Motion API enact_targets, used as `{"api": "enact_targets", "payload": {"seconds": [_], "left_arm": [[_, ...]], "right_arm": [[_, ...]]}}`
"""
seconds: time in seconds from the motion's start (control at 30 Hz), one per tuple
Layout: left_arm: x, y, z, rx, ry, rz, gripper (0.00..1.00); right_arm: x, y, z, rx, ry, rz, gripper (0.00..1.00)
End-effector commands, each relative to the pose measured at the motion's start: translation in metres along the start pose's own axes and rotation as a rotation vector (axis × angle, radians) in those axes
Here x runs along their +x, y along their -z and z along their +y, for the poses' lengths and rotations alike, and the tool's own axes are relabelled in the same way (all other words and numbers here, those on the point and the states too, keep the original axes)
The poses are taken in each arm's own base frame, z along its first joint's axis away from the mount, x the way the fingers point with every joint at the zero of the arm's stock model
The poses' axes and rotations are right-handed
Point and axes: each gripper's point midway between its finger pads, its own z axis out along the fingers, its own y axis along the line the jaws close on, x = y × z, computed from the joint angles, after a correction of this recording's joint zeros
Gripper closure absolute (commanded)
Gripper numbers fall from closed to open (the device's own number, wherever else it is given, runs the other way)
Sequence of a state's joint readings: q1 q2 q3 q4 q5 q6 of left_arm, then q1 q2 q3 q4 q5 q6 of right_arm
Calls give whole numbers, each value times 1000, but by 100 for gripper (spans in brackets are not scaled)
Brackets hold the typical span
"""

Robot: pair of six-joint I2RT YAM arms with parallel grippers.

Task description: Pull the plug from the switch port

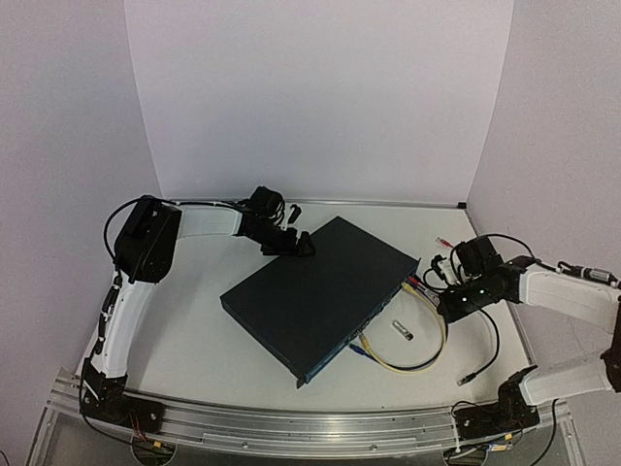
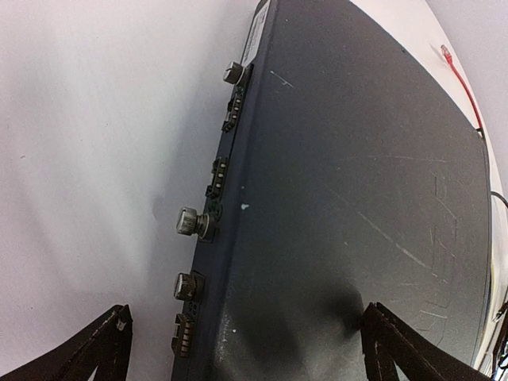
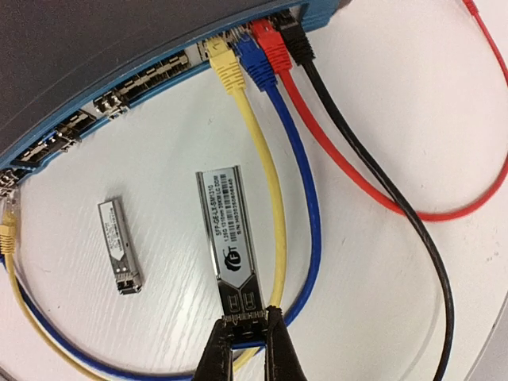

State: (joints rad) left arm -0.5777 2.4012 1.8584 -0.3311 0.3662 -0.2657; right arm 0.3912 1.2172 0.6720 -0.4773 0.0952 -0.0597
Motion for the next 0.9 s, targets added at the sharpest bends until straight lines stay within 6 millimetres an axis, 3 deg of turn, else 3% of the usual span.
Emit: {"api": "enact_targets", "payload": {"seconds": [0.0,0.3,0.53,0.67,0.73,0.77,0.87], "left_arm": [[100,-18,93,-296,91,283,1],[98,-16,90,-288,99,272,1],[97,-15,90,-287,101,263,1],[97,-14,89,-287,100,259,0],[96,-14,89,-288,100,257,1],[96,-14,89,-288,100,256,1],[97,-13,90,-292,101,257,1]], "right_arm": [[14,21,11,-53,-152,77,100],[25,20,74,-149,-42,132,100],[30,-14,98,-130,-8,219,99],[27,-26,116,-176,19,218,91],[23,-26,120,-193,34,208,83],[22,-24,120,-197,42,200,74],[14,-14,119,-205,50,151,28]]}}
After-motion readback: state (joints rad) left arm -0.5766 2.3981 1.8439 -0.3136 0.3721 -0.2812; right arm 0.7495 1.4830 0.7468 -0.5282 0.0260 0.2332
